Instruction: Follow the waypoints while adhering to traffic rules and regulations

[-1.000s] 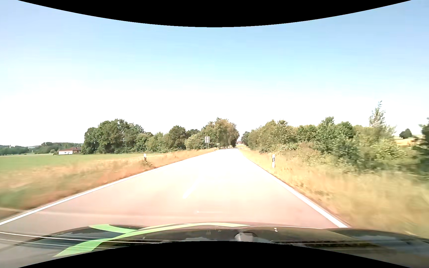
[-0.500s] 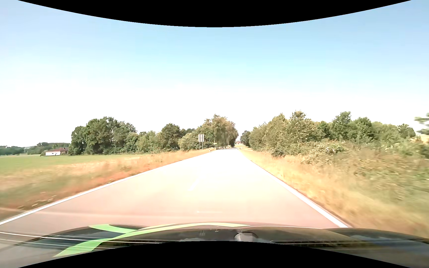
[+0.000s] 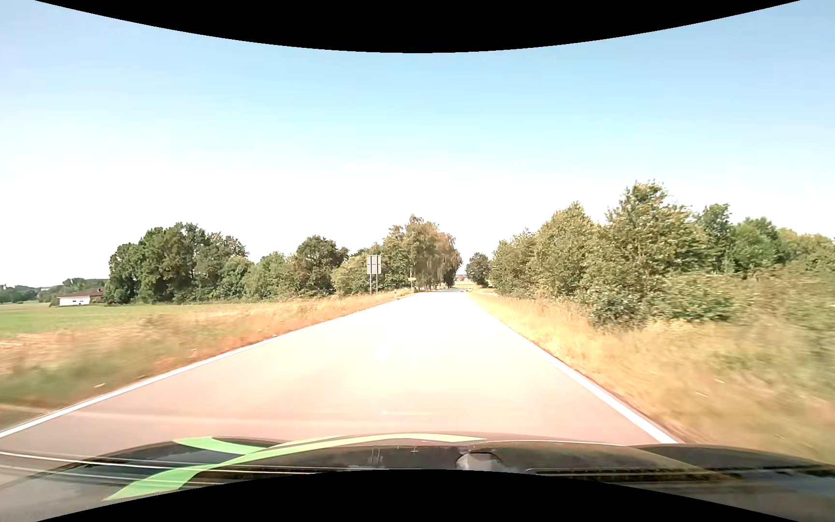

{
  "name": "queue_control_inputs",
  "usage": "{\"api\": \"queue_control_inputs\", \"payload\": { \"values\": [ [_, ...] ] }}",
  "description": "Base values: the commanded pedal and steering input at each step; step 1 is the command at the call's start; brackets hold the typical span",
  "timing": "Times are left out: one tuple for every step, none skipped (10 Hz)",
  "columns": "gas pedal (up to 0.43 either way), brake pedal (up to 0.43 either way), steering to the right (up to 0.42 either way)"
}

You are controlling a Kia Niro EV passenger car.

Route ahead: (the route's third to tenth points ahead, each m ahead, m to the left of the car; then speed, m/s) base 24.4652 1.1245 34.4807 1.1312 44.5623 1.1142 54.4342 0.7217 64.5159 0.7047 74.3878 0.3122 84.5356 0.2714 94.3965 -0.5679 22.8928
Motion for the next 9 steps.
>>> {"api": "queue_control_inputs", "payload": {
  "values": [
    [0.228,0.0,0.001],
    [0.248,0.0,0.001],
    [0.248,0.0,0.001],
    [0.248,0.0,0.001],
    [0.248,0.0,0.001],
    [0.248,0.0,0.001],
    [0.24,0.0,0.001],
    [0.197,0.0,0.001],
    [0.189,0.0,0.001]
  ]
}}
